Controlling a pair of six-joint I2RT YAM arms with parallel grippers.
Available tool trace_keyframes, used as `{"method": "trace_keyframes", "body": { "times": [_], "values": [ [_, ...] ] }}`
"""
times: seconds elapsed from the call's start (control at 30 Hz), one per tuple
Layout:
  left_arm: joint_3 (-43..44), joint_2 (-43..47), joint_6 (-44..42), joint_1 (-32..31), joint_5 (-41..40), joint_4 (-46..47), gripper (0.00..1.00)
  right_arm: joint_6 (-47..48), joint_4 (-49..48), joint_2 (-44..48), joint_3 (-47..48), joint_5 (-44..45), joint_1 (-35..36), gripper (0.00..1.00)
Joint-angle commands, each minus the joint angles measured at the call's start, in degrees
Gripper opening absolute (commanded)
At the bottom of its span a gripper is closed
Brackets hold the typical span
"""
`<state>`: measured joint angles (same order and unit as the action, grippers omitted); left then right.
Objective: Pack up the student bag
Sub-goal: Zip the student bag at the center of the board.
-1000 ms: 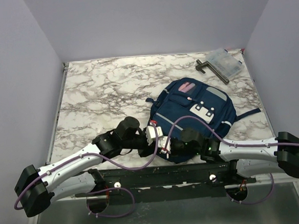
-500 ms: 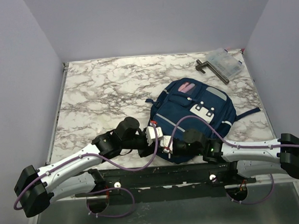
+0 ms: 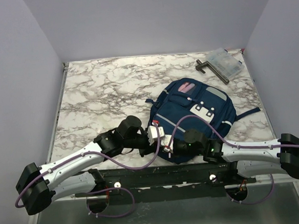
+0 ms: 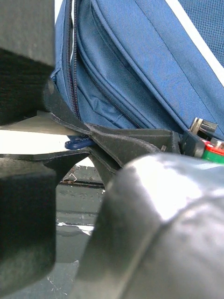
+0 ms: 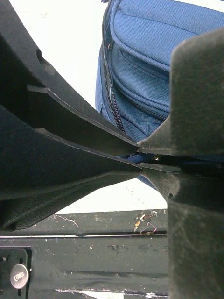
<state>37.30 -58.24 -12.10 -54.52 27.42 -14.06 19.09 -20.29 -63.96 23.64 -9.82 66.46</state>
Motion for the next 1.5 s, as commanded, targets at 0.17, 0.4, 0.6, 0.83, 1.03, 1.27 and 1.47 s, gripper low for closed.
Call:
{"method": "trace_keyframes", "body": {
  "times": [0.17,0.4,0.6,0.83,1.03,1.27,1.47],
  "values": [
    [2.5,-3.5,-2.0,-0.5,1.5,-2.6,0.02,-3.2,-12.5,2.5,-0.5,0.2,0.7,0.01],
    [1.7,-2.0,-2.0,-0.5,-0.4,-2.3,0.40,-3.2,-12.1,4.2,-1.3,0.9,0.6,0.01],
    [1.4,-1.4,-4.2,-0.5,-0.3,-3.0,0.20,-3.3,-12.6,3.4,-1.1,0.5,0.6,0.00],
    [2.2,-2.9,-5.5,-0.7,0.5,-4.2,0.03,-4.8,-15.9,3.0,-1.4,1.1,0.6,0.00],
    [1.7,-2.4,-4.6,-0.8,-2.9,-4.4,0.00,-4.5,-12.5,3.8,-0.7,3.3,0.6,0.20],
    [0.4,0.3,-3.2,-0.8,-4.3,-2.8,0.00,-0.5,14.5,12.2,3.2,5.4,0.7,0.50],
    [0.4,0.2,-3.2,-0.8,-3.5,-2.8,0.00,0.8,25.5,12.4,6.9,7.0,0.7,0.53]
  ]
}}
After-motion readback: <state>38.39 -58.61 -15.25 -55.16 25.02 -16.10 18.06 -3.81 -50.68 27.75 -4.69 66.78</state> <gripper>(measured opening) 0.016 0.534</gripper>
